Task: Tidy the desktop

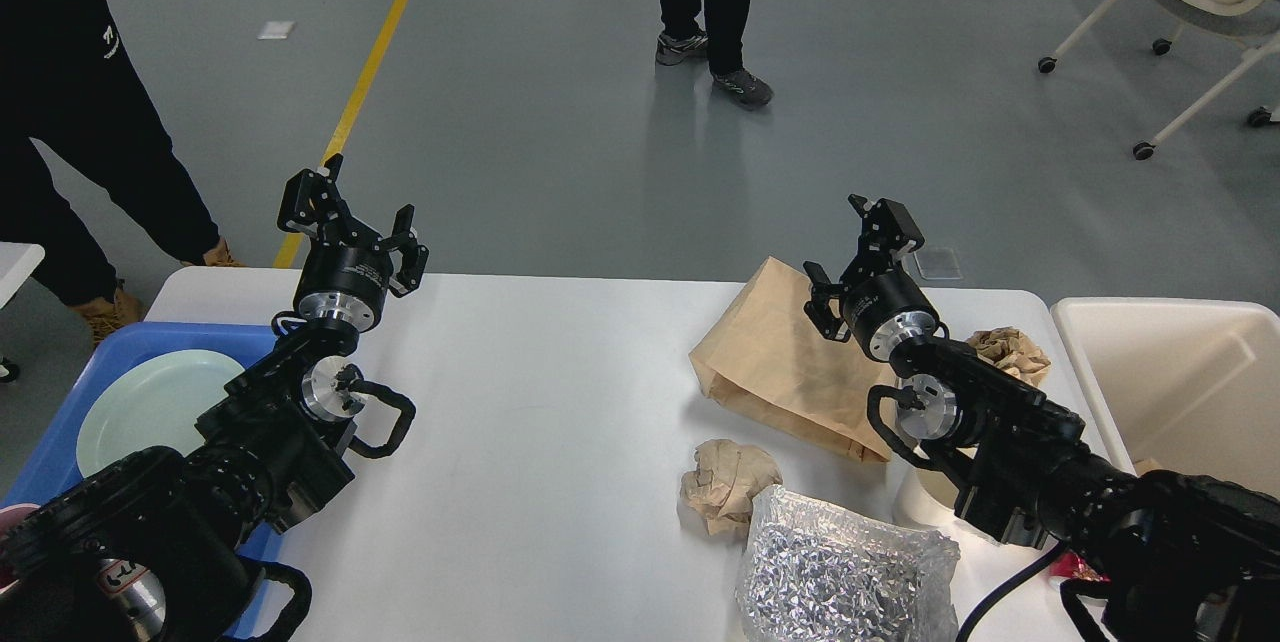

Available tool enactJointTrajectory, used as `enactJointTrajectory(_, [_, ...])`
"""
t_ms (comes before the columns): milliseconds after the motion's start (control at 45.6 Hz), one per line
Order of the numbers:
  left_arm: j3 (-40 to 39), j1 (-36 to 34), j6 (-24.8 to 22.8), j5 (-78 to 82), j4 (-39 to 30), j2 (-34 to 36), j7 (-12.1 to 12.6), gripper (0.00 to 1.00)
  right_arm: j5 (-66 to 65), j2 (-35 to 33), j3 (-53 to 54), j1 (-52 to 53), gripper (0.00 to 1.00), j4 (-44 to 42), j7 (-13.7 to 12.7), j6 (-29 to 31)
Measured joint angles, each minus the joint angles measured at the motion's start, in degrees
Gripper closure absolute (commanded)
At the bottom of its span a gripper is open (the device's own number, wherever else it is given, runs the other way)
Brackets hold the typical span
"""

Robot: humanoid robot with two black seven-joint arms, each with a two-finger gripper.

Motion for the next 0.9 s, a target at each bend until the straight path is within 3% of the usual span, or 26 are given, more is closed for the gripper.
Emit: enactJointTrajectory(898, [0.0, 0.0, 0.0, 0.0, 0.0, 0.0, 0.0, 0.04, 0.0, -1.4, 0.0, 8.7, 0.0, -0.5, 0.2, -0.2])
